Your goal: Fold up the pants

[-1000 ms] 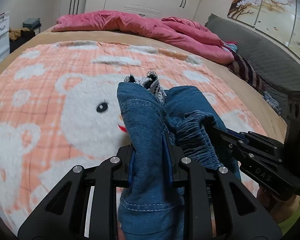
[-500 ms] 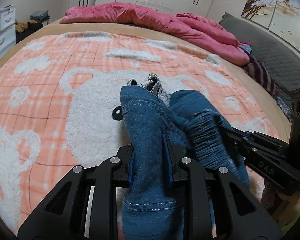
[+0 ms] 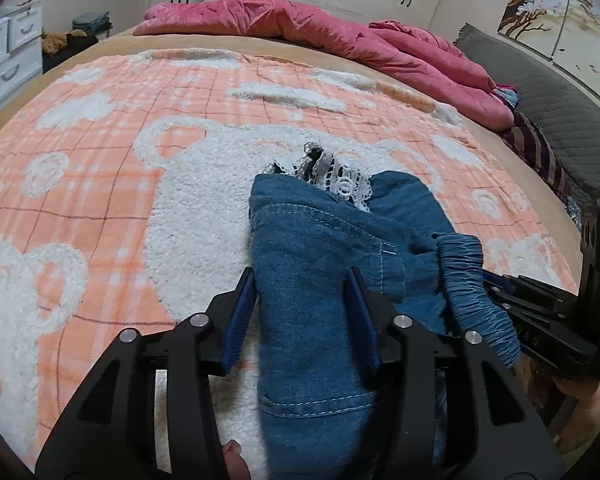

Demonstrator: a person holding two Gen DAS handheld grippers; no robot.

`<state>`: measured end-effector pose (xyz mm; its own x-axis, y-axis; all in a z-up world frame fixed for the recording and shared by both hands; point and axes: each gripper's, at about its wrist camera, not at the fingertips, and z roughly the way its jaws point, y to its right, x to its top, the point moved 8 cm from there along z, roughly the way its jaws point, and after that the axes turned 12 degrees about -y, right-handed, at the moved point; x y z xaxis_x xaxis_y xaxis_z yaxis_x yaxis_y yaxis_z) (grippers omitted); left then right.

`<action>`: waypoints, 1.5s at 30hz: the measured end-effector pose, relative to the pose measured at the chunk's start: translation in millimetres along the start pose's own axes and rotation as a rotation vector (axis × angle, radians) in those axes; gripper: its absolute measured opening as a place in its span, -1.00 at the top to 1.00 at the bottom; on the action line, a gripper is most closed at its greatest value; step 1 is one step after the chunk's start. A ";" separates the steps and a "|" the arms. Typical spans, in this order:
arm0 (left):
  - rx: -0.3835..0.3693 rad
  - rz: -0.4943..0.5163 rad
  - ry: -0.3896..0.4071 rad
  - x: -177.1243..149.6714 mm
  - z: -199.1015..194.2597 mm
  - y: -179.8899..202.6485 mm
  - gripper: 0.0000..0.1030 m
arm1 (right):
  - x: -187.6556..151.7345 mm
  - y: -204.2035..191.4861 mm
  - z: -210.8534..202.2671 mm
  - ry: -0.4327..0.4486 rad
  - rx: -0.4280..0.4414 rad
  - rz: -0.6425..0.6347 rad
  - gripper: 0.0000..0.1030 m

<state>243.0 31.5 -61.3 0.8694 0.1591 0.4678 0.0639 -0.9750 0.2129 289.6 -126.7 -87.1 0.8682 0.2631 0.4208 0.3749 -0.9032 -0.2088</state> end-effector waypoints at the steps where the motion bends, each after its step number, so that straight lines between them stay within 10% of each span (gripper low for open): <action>1: 0.003 -0.003 -0.002 -0.6 0.8 -1.4 0.17 | -1.0 1.8 0.4 -0.001 0.005 0.008 0.40; 27: 0.031 0.022 0.064 -21.4 -46.0 0.7 -0.69 | -22.2 8.5 -49.0 0.106 -0.081 -0.021 -0.78; 45: 0.015 0.020 0.062 -94.6 -78.6 7.8 -0.81 | -94.6 -15.1 -79.3 0.159 -0.010 -0.026 -0.91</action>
<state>122.7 21.0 -36.5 0.8384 0.1486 0.5244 0.0546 -0.9802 0.1905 176.0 -164.9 -53.7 0.7957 0.2302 0.5603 0.3924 -0.9005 -0.1873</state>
